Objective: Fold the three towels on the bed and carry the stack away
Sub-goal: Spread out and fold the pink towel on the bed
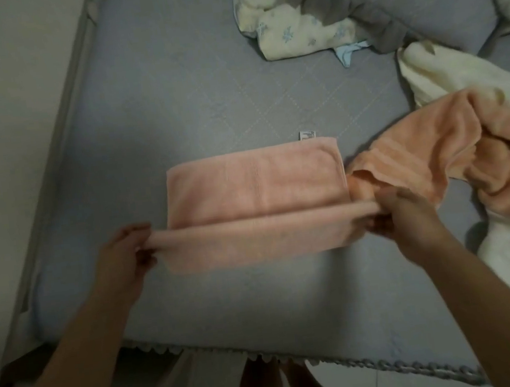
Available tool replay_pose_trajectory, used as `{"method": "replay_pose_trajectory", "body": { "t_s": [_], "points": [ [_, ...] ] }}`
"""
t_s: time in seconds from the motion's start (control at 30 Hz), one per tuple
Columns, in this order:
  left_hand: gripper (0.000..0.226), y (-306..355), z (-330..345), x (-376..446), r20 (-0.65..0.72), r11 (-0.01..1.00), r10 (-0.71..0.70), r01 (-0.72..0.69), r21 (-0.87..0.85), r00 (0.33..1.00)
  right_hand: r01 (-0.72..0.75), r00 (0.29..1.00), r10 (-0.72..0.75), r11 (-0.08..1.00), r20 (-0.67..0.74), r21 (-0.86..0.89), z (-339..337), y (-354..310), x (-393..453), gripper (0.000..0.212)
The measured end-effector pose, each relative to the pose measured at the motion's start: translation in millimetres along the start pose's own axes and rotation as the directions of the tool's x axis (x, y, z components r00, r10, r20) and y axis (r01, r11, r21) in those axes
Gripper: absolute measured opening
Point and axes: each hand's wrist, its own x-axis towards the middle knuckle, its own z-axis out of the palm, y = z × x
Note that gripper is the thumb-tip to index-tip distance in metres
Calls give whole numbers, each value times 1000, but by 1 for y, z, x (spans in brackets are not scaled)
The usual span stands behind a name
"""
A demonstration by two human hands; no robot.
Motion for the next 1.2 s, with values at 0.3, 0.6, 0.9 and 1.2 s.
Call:
{"method": "replay_pose_trajectory", "body": {
  "t_s": [0.3,0.6,0.9,1.2],
  "points": [
    [28,45,64,84,200,735,231,-305,606,952,220,965,-256,666,60,-713,70,-39,94,14],
    [20,56,56,110,220,784,325,-392,481,920,271,844,-499,712,-196,-648,67,-36,84,8],
    [22,55,80,115,82,646,266,-241,724,960,95,937,-330,558,-115,-824,93,-26,90,44],
    [71,-25,128,71,764,-270,437,-741,615,475,707,577,-447,-146,684,-692,197,38,43,71]
  ]
}}
